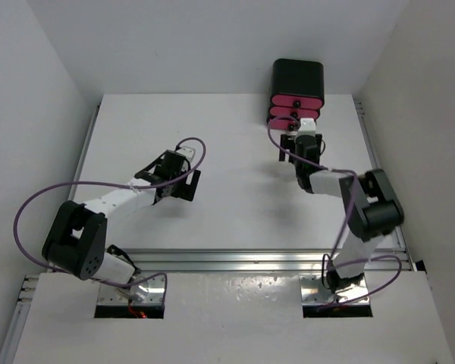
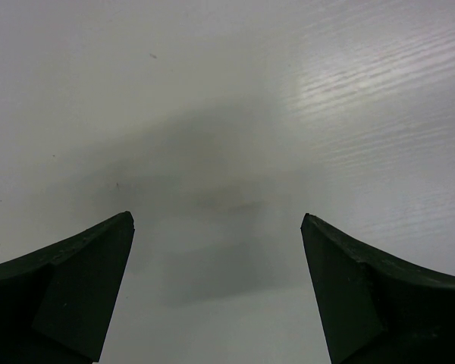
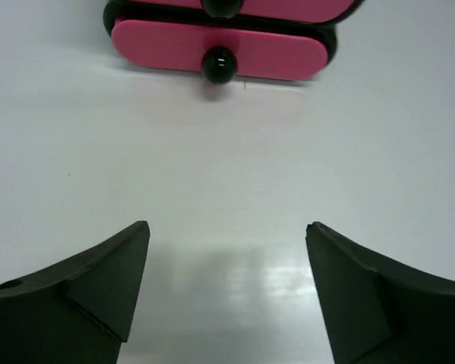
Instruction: Organize the makeup
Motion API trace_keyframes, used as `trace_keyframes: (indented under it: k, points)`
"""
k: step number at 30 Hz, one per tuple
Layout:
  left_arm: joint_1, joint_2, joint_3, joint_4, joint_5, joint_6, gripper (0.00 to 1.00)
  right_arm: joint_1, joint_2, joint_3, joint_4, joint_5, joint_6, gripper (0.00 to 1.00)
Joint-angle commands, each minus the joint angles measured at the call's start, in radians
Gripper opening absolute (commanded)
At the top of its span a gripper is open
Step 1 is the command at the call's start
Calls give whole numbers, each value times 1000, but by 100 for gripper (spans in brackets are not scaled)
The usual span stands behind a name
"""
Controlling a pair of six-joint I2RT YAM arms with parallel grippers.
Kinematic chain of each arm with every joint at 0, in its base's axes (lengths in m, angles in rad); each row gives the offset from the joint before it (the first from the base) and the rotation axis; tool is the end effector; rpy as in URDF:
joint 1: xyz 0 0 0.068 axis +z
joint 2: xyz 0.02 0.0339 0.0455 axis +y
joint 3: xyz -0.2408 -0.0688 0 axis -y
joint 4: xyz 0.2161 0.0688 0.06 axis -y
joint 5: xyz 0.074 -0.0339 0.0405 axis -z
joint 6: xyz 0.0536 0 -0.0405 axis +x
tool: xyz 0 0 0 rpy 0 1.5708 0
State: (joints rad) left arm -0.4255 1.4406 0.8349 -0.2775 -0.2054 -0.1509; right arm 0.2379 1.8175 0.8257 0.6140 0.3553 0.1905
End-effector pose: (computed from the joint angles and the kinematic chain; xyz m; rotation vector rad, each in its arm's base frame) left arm 0.2603 -0.1060 0.1808 0.2435 2.4166 -0.0071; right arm 0.3569 0.0674 0.1531 0.1875 1.9152 -0.0594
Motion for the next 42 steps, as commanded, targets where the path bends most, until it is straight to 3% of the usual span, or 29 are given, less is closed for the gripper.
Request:
trace_keyframes:
  k: [1, 2, 6, 8, 18, 21, 22, 23, 26, 29, 42]
  points:
    - [-30, -71, -28, 38, 4, 33, 99, -2, -205, -118, -115, 11, 32, 82]
    - [-42, -91, -28, 38, 4, 43, 99, -2, -309, -167, -205, 17, 44, 65]
    - [-65, -118, -48, 47, 14, 54, 99, -9, -513, -267, -468, 91, 124, 14]
    - [-94, -129, -57, 57, 14, 65, 99, -20, -649, -319, -558, 106, 151, 7]
    - [-148, -158, -85, 77, 3, 85, 99, -92, -1070, -482, -842, 146, 219, 5]
    - [-148, -158, -94, 86, -21, 85, 99, -110, -1122, -471, -908, 116, 225, 21]
    - [-159, -158, -94, 95, -31, 85, 99, -123, -1127, -456, -930, 82, 221, 47]
    - [-159, -158, -103, 95, -43, 85, 99, -126, -1132, -433, -988, 77, 228, 62]
    - [-170, -158, -114, 107, -43, 94, 99, -132, -1129, -372, -1156, 102, 282, 91]
    - [-180, -167, -125, 126, -43, 103, 99, -132, -1147, -352, -1266, 114, 332, 100]
    - [-210, -186, -152, 158, -43, 122, 99, -132, -1199, -303, -1456, 162, 538, 100]
